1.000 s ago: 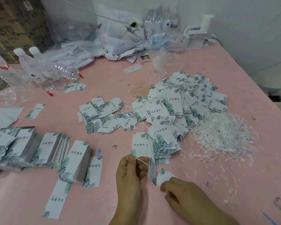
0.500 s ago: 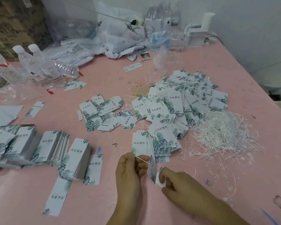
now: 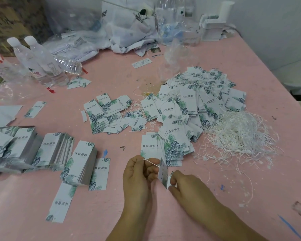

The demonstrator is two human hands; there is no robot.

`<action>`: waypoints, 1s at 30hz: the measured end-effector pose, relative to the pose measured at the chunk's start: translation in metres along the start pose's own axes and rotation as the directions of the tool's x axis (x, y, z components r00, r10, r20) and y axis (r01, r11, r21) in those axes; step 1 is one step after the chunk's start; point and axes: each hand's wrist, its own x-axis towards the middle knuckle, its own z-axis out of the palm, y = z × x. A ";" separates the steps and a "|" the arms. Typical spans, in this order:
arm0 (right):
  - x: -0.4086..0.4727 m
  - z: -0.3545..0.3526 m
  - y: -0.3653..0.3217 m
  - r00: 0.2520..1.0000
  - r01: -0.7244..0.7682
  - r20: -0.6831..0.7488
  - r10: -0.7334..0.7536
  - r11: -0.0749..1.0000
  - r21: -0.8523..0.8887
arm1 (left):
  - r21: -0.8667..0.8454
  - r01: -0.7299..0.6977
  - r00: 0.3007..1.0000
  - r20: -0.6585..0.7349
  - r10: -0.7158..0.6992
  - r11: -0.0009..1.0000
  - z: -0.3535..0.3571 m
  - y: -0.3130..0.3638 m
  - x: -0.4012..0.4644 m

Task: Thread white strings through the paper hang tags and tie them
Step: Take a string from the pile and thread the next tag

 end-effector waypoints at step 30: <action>-0.040 -0.068 -0.027 0.987 0.117 -0.143 0.073 0.282 0.952 | 0.162 -0.328 0.901 0.350 0.257 0.931 0.016 0.032 -0.042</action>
